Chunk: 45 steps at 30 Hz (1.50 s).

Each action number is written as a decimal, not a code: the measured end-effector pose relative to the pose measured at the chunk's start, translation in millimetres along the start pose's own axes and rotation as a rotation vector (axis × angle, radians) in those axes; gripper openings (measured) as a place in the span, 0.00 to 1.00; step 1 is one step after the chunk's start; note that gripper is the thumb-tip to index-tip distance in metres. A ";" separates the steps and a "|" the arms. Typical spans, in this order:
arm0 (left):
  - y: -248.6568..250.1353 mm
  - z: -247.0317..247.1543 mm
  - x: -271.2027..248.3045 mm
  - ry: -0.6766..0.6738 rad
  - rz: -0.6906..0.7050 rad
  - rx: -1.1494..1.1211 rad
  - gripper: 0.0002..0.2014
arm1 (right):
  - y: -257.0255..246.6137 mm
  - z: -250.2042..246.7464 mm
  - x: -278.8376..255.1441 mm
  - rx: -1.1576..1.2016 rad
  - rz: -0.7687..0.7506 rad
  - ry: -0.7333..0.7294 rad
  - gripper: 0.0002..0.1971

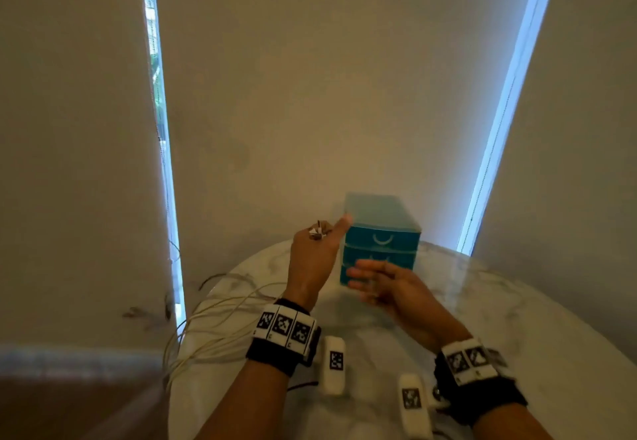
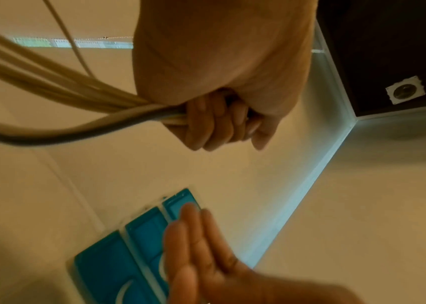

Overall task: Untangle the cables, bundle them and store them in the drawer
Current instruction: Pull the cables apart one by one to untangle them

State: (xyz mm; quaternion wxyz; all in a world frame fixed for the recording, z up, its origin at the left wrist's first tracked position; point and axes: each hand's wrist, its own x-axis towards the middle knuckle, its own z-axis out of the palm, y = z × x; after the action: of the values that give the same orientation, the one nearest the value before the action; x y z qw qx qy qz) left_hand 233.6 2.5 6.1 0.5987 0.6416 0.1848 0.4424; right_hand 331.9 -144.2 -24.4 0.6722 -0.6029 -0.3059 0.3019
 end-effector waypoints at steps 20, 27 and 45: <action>44.9 109.2 -17.1 -1.224 0.072 1.114 0.28 | 37.1 16.7 -39.4 0.474 0.099 -0.082 0.11; 31.9 108.7 -4.8 -1.160 0.091 1.041 0.45 | 21.9 20.1 -26.3 0.720 0.046 0.074 0.45; 26.1 125.9 5.1 -1.207 -0.012 1.078 0.34 | 36.1 -1.6 -27.8 0.449 0.013 0.240 0.15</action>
State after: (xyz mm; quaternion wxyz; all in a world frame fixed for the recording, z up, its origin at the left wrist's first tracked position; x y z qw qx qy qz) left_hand 328.0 -75.2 45.8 0.2059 0.9692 0.0212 -0.1335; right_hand 314.3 -163.5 -61.8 0.8188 -0.4719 -0.1451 0.2930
